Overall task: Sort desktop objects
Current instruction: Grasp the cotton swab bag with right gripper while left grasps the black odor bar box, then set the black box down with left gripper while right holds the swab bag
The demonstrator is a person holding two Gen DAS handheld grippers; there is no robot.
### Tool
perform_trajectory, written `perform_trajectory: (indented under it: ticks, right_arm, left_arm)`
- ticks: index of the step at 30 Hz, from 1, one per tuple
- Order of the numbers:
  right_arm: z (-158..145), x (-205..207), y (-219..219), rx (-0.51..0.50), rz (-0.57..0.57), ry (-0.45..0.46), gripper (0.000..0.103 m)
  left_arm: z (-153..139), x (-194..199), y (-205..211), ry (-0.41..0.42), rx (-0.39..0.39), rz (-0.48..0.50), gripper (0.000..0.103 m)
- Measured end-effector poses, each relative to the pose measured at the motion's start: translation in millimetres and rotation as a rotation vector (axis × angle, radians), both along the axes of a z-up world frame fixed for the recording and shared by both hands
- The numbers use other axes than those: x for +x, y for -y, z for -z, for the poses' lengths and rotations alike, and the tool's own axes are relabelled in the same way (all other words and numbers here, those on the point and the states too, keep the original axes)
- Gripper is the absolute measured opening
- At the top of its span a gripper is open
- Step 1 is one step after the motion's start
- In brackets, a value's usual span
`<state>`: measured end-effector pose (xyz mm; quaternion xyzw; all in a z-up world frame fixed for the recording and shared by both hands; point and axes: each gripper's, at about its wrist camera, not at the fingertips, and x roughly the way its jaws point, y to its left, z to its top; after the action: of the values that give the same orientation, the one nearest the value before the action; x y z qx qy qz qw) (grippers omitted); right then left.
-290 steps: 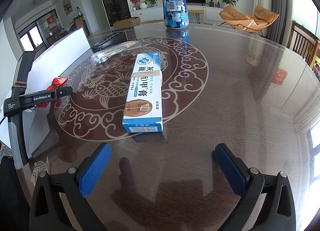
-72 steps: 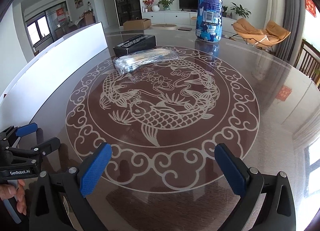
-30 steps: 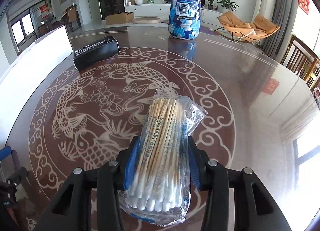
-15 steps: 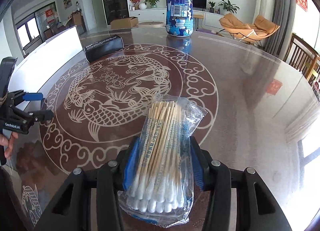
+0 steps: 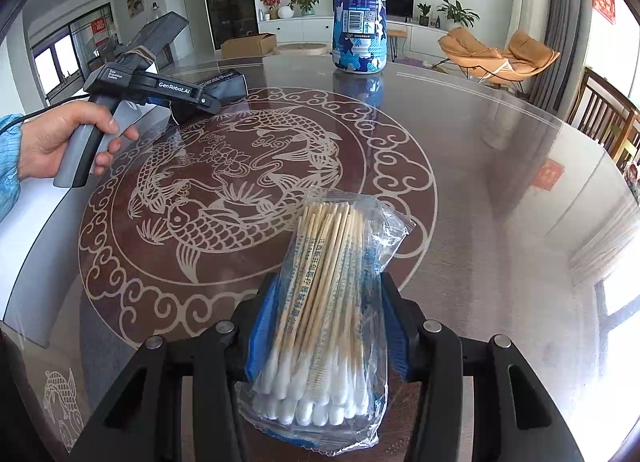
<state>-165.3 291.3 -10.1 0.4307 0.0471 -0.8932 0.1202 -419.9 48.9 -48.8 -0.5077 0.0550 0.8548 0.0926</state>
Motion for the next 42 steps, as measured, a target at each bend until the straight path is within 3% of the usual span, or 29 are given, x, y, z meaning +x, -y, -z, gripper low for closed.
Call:
perform_trajectory:
  ticks: [1,2,3,4,5,8,11,18,25,27,30,33,34,35,36,38,42]
  right_arm:
    - [0.0,-0.4,0.7,0.003,0.0,0.0,0.05]
    - [0.1,-0.3,1.4,0.006,0.0,-0.001,0.05]
    - [0.2,-0.4,1.8,0.009,0.0,-0.001,0.05]
    - [0.0,-0.3,1.9,0.01,0.0,-0.001,0.05]
    - [-0.4,-0.1,1.7,0.009,0.0,-0.001,0.05]
    - [-0.2,-1.0,1.1,0.008,0.0,-0.001,0.05]
    - [-0.1,-1.0,0.2,0.001,0.0,0.0,0.05]
    - [0.3,-1.1,-0.7,-0.01,0.0,0.001,0.05]
    - [1.1,-0.6,6.1,0.028,-0.01,-0.005,0.05]
    - [1.0,1.7,13.3,0.031,-0.057,-0.008,0.05]
    - [0.2,15.6,28.7,-0.093,-0.128,0.016,0.051]
    - [1.3,34.3,57.9,-0.074,-0.162,0.013,0.05]
    - [1.8,37.4,65.1,-0.053,-0.157,0.008,0.054]
    - [2.9,38.5,70.8,-0.032,-0.15,0.007,0.064]
    - [4.0,38.9,74.8,-0.004,-0.143,0.005,0.071]
    - [5.1,39.2,76.6,0.015,-0.134,0.001,0.086]
    - [7.3,34.9,71.1,0.019,-0.105,0.018,0.087]
  left_arm:
    - [-0.2,-2.0,-2.7,0.005,-0.002,0.008,0.103]
    - [-1.5,-2.3,-5.2,-0.003,-0.002,0.02,0.095]
    - [-5.8,0.7,-7.2,-0.031,0.008,0.041,0.082]
    - [-9.1,3.9,-10.6,-0.046,-0.001,0.051,0.06]
    - [-11.4,7.2,-12.2,-0.055,-0.016,0.04,0.058]
    - [-10.8,28.5,-9.4,-0.079,-0.026,-0.002,0.058]
    - [-9.0,68.1,7.1,-0.073,0.017,-0.095,0.058]
    - [-7.1,204.2,26.7,-0.081,0.023,-0.227,0.058]
    - [-5.3,304.1,17.5,-0.131,0.017,-0.262,0.058]
    - [-6.4,316.8,16.1,-0.139,0.015,-0.251,0.058]
    - [-4.9,318.1,14.8,-0.141,0.046,-0.251,0.058]
    - [-4.1,321.2,16.0,-0.146,0.052,-0.252,0.058]
    - [-3.5,320.5,14.3,-0.148,0.044,-0.251,0.059]
    - [-2.6,319.1,11.5,-0.15,0.033,-0.248,0.06]
    - [-1.9,319.1,9.3,-0.15,0.027,-0.24,0.062]
    - [0.5,317.5,4.0,-0.141,0.003,-0.223,0.086]
    - [1.0,315.2,8.8,-0.129,0.012,-0.24,0.091]
